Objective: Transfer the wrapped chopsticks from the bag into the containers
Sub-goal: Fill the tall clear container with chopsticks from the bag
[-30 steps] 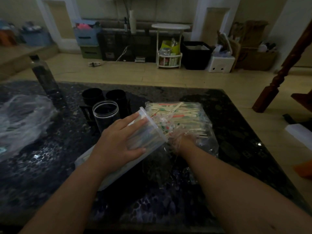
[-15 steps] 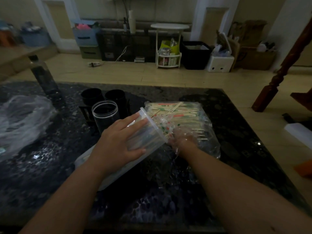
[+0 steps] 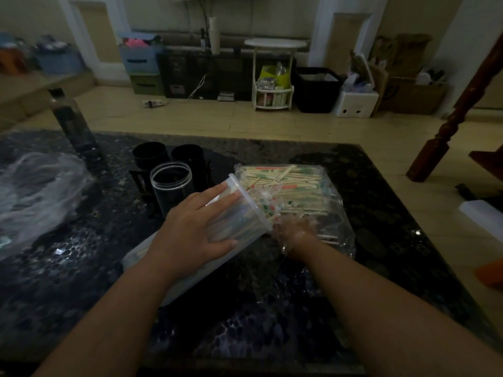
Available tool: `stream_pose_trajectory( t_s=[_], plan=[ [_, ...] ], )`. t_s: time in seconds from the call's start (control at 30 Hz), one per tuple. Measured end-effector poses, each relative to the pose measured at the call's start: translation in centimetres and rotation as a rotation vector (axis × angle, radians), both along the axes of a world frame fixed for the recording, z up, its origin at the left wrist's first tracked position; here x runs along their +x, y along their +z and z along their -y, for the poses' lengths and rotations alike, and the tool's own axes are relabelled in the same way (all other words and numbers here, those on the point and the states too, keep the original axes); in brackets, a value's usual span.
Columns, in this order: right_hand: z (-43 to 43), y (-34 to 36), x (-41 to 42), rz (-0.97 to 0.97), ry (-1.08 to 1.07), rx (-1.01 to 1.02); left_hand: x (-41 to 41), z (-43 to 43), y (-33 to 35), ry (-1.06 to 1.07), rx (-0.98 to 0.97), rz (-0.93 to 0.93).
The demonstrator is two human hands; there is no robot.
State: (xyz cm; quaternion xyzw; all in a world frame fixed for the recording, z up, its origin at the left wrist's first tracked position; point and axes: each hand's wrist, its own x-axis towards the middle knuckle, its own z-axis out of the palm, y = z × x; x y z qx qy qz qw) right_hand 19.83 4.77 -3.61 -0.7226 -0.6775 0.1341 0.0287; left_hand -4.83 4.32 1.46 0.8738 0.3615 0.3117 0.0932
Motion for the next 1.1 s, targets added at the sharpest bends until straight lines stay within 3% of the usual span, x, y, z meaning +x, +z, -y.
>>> stream_pose_trajectory(
  t_s=[0.07,0.23,0.43,0.63,0.87,1.1],
  plan=[
    [0.2,-0.4,-0.1,-0.052,-0.076,-0.097,0.0,0.0,0.0,-0.001,-0.004,-0.003],
    [2.7,-0.9,-0.5,-0.001,-0.083,-0.036,0.0,0.0,0.0,-0.010,0.007,-0.016],
    [6.1,-0.7,-1.0,0.256,-0.030,0.047,0.0,0.2,0.1,0.002,0.008,-0.032],
    [7.8,0.8,-0.9,0.321,-0.051,0.084,-0.1,0.4,0.1,-0.003,-0.011,-0.023],
    [10.5,4.0,-1.7,0.074,-0.021,-0.070,0.0,0.4,0.0,0.000,-0.007,-0.042],
    [11.6,9.5,-2.3,0.190,0.089,0.080,-0.4,0.5,-0.1,-0.004,-0.014,-0.029]
  ],
)
